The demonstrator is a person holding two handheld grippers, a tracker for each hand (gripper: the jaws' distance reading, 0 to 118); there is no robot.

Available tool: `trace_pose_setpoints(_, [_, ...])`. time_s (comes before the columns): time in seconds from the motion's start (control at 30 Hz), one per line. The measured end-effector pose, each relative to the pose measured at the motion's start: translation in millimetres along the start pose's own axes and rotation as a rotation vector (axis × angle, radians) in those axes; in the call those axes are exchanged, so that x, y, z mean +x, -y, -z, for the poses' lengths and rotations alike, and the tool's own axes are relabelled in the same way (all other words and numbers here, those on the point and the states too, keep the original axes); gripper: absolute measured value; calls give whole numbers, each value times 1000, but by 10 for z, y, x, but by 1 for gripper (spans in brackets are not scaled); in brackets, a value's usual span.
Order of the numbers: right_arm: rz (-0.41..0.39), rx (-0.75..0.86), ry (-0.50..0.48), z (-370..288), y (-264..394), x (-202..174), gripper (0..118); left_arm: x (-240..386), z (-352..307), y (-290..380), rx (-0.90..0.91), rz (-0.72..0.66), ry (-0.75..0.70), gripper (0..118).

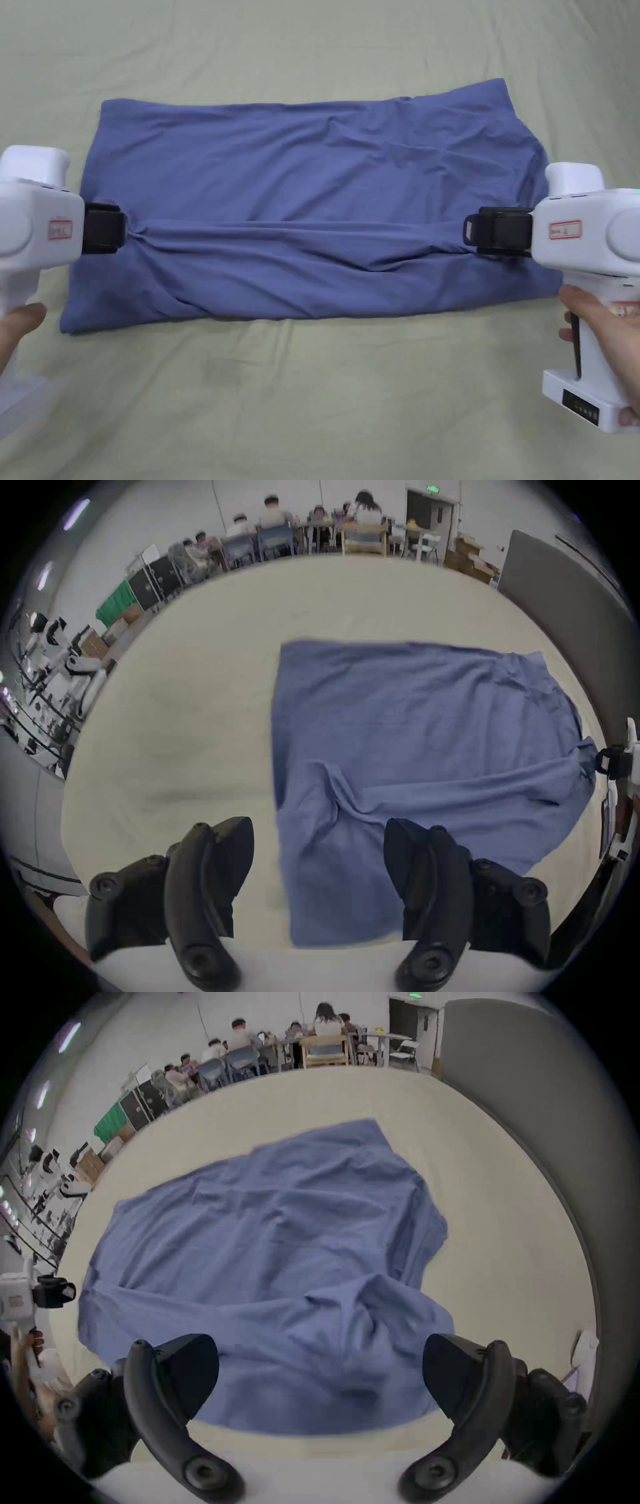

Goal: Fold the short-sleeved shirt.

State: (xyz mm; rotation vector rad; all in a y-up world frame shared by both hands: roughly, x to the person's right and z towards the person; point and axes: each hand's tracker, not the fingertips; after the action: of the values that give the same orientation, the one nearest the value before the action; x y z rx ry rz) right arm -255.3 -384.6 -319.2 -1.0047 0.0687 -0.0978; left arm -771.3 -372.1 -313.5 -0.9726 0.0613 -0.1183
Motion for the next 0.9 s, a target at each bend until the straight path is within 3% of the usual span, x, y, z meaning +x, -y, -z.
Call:
trace_pose_setpoints(0.03, [-5,12,-11,-137,68,6,116,1,-177,78,43,2,-13,87])
trace_pose_setpoints(0.07, [-16,28,-5,-263,147,-23,104,6,-332,163,79,1,-10,87])
trace_pose_setpoints(0.1, [-41,68,3,-417,251,-42,71,11,-532,291,117,2,11,80])
trace_pose_setpoints(0.13, [-68,86,2,-558,372,-69,4,31,-696,436,162,16,57,43])
trace_pose_setpoints(0.17, [-74,92,13,-628,480,-96,3,65,-811,555,188,16,63,0])
trace_pose_setpoints(0.23, [-63,155,67,-815,758,-151,3,181,-985,800,198,5,-29,0])
trace_pose_setpoints(0.33, [-39,91,8,-900,953,-168,3,277,-1022,976,76,12,3,0])
trace_pose_setpoints(0.5, [-19,81,-3,-941,1064,-164,3,206,-735,1082,29,-2,3,0])
trace_pose_setpoints(0.53, [-15,76,-12,-947,1059,-159,3,131,-626,1056,13,-17,11,19])
trace_pose_setpoints(0.6, [-10,74,-27,-921,1044,-190,3,17,-345,997,-81,-52,35,91])
trace_pose_setpoints(0.8, [-33,49,-12,-801,977,-308,3,-86,269,824,-103,-53,126,94])
trace_pose_setpoints(0.87, [-40,33,-14,-746,964,-347,3,-75,360,845,-128,-59,179,68])
trace_pose_setpoints(0.9, [-48,27,-8,-728,963,-374,3,-57,331,860,-113,-59,169,64])
